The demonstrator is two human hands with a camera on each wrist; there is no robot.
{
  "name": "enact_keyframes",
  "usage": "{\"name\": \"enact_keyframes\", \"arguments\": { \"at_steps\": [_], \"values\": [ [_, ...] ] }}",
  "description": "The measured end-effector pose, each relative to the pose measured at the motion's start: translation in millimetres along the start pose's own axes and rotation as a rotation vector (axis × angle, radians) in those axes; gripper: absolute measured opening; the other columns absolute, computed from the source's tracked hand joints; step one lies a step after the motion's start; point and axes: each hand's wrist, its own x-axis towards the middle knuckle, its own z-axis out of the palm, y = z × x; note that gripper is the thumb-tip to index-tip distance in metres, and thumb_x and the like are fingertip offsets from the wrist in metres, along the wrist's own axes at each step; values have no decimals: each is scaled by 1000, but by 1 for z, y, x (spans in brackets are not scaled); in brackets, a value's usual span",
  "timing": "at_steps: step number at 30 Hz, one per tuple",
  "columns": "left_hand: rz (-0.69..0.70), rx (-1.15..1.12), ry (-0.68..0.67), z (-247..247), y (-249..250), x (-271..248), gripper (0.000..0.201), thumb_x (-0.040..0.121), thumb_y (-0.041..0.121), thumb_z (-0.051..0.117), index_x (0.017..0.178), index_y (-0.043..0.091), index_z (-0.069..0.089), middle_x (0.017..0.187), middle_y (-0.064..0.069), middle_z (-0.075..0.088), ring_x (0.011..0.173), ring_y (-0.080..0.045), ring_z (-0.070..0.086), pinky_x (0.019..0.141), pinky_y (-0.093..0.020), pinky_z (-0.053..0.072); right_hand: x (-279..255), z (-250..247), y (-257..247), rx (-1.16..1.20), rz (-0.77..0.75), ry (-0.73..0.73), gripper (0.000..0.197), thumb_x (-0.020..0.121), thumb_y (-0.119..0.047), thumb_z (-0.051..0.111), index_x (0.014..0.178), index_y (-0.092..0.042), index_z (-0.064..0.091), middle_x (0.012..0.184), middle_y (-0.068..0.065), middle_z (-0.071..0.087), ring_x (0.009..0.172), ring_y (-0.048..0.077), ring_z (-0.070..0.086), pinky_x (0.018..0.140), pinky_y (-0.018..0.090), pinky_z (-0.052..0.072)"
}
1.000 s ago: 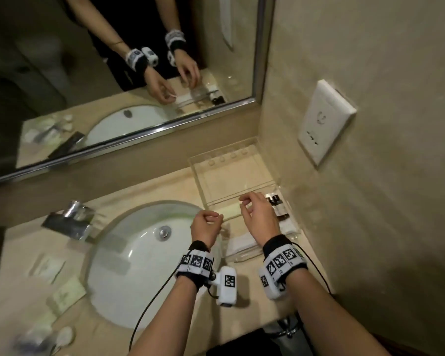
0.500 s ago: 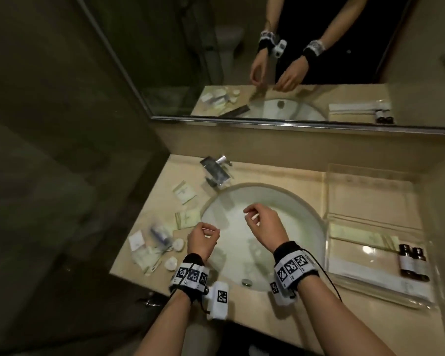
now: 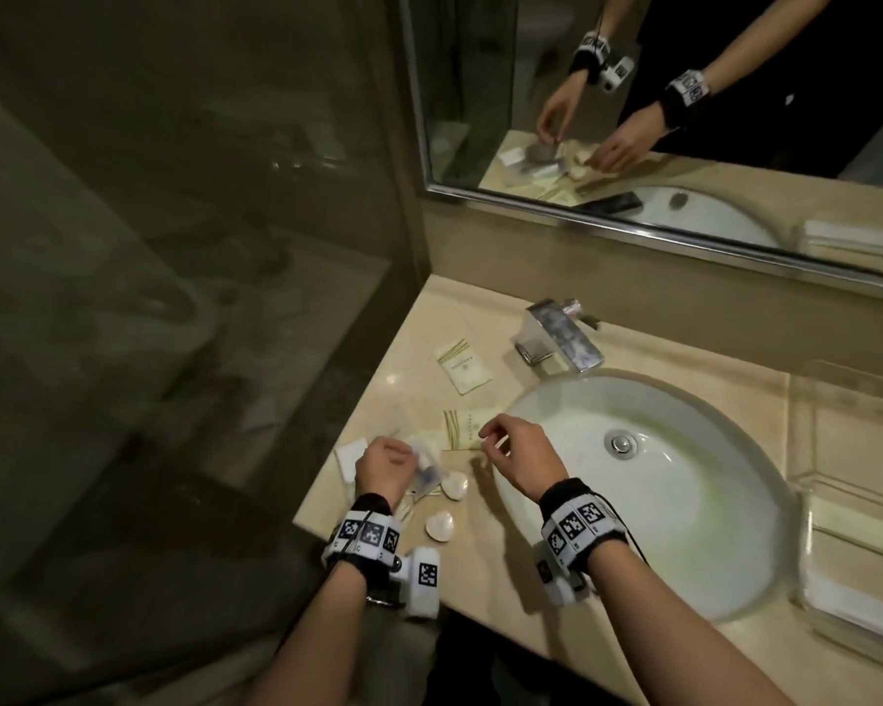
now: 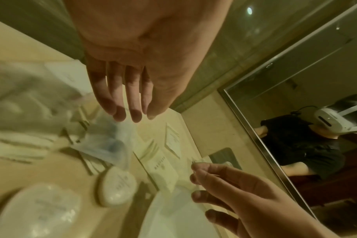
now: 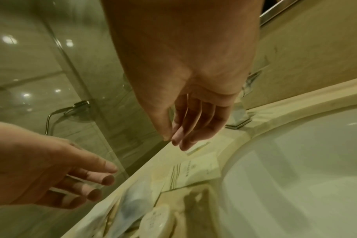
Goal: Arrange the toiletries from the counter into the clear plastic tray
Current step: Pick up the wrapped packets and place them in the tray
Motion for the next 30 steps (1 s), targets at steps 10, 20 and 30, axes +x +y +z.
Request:
{"name": "enact_keyframes", "arguments": {
  "at_steps": [10,20,30],
  "values": [
    [-189,123,124,-47,-48,43,53,67,14,82,111,8,53,125,-16,46,111,-36,53,92,-37,45,37,87,-41,-351,207,-201,58,70,-50,80,111,-17,55,106,4,62,95,25,59,85,37,51],
    [-231,38,130,-41,-49,55,58,63,10,86,109,5,51,116,-20,64,106,-35,62,86,-41,53,50,97,-49,-341,290,-266,43,72,-43,80,97,-14,61,99,4,65,89,23,61,84,38,54],
    [-189,-91,124,-50,-21,63,26,81,9,71,104,-1,63,109,-20,68,101,-34,64,83,-34,50,62,57,-48,78,306,-181,35,78,-25,80,103,-16,56,98,1,63,75,10,56,61,16,43]
  ]
}}
